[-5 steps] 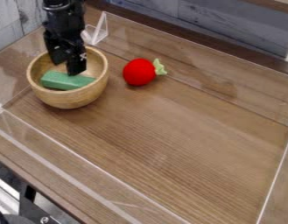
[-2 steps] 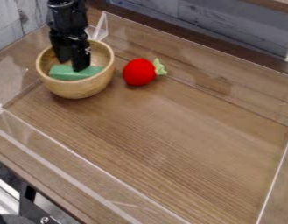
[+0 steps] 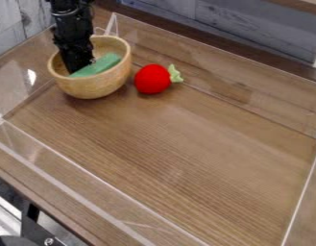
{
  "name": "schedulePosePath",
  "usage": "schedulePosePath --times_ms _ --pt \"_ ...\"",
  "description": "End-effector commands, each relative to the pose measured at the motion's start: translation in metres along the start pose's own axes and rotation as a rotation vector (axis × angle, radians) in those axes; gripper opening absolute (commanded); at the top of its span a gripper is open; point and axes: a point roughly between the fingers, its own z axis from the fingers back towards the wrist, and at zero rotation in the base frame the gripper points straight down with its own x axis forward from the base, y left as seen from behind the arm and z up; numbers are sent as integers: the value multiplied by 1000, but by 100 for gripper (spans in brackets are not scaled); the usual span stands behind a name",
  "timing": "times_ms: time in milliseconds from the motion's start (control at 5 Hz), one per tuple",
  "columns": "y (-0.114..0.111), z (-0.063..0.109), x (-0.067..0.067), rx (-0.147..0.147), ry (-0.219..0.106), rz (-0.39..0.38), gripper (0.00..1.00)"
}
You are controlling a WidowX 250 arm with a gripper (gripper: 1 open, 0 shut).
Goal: Remove the green block from the brown bowl and put it on the table
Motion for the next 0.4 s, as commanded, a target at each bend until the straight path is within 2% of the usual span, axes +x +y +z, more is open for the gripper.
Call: schedulePosePath --times_ms 0,200 --pt "0 8 -3 -10 11 -22 0" --pt "-4 37 -4 -24 -44 -8 0"
